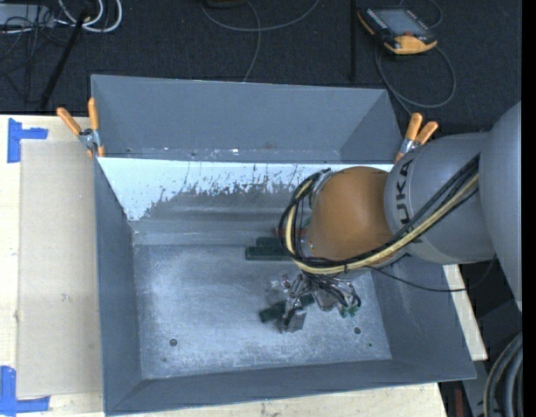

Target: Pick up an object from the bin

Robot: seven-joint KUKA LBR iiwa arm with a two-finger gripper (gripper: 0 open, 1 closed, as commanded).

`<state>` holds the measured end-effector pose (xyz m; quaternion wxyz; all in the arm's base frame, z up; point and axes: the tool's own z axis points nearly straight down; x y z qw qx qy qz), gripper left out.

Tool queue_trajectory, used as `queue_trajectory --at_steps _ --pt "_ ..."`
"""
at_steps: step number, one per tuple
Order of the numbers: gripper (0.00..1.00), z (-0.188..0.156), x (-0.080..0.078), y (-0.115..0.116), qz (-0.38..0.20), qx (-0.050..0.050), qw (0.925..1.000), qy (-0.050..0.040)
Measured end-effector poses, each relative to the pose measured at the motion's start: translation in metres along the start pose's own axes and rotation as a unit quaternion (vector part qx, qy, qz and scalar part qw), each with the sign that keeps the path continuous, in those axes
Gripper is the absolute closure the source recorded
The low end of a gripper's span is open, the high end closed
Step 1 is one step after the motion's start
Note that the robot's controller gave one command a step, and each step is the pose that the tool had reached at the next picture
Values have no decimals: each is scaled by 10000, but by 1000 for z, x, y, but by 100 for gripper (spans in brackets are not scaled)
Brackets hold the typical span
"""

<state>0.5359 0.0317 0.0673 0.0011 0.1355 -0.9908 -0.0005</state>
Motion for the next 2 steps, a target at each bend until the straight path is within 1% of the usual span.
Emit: queue_trajectory --at_steps 1,2 --pt "100 -26 0 0 21 6 10000 -21" --pt "100 -78 -2 1 44 10 10000 -38"
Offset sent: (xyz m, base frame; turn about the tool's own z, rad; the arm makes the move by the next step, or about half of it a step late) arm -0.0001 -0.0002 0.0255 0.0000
